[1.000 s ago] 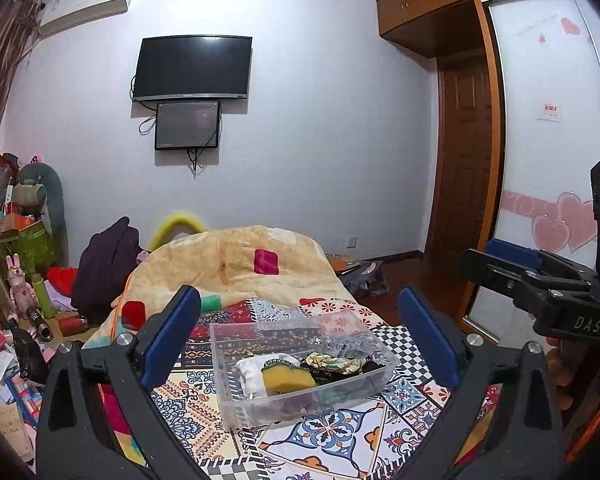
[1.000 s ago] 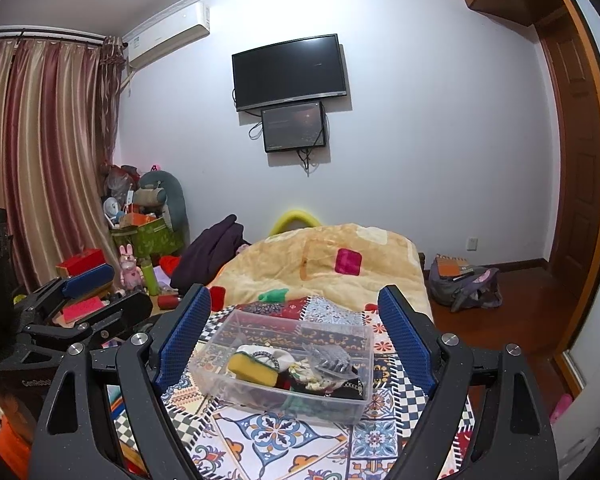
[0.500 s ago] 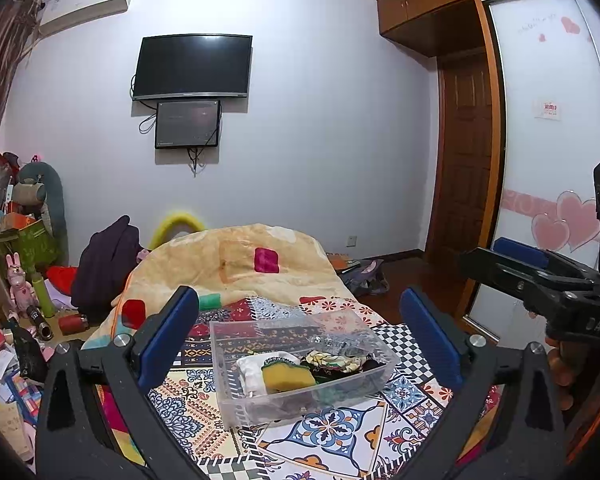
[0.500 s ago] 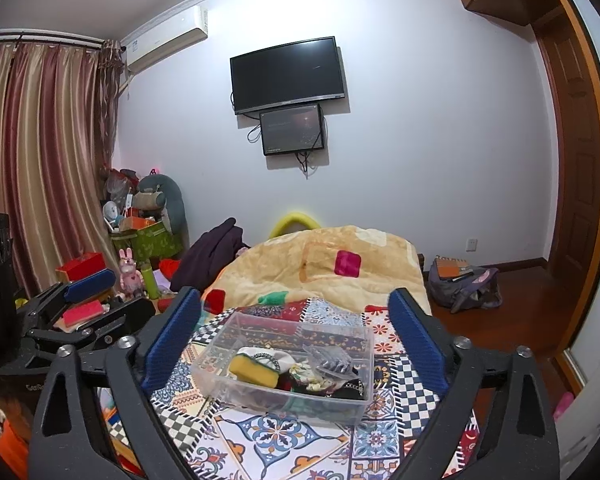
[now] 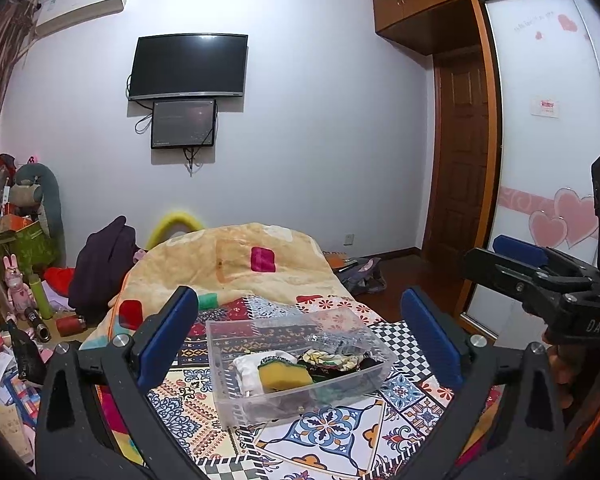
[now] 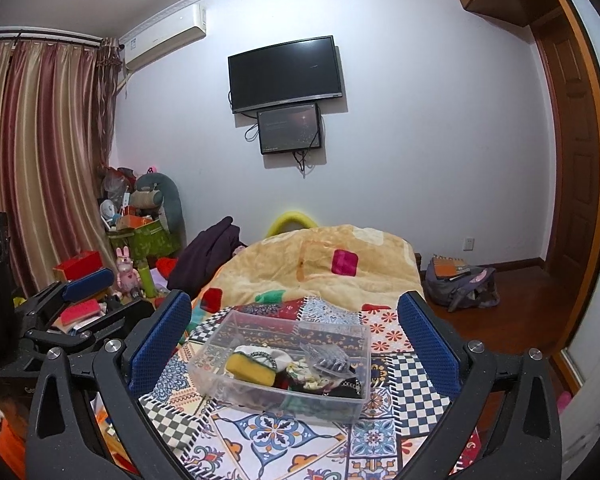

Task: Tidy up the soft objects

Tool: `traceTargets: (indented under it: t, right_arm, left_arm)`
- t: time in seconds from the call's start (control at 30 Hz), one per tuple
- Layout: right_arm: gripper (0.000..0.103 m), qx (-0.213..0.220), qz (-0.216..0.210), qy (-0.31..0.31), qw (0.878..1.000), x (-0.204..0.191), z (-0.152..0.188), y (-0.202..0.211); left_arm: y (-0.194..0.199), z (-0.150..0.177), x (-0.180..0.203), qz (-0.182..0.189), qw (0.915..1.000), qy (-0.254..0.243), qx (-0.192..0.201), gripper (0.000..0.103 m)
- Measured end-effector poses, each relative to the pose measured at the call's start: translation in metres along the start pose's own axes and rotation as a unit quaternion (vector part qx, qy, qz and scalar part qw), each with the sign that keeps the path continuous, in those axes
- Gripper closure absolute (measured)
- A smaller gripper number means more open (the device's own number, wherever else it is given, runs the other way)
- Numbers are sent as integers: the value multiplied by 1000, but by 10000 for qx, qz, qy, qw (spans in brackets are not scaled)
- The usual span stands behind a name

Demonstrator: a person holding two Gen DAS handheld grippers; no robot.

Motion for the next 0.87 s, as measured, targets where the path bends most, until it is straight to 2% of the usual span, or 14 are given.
traceTargets:
  t: [0.47,0.87]
  right_arm:
    - [0,-67,74,59,9999,-2,1,-3]
    - [0,-97,107,104,9998,-1,2,-2]
  left_arm:
    - [2,1,5,150,9999,18,-62,0]
    - [5,-2,2,54,10000,50,-19,0]
Point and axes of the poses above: each gripper's, at about its wrist camera, not at the fingertips, and y roughly against the way its jaws point, x to its right, z to its underside, the point moved 9 cm from there along -y, roughly the way its jaws point, and after that the axes turned 2 degrees about -x, right-handed, at the moved point
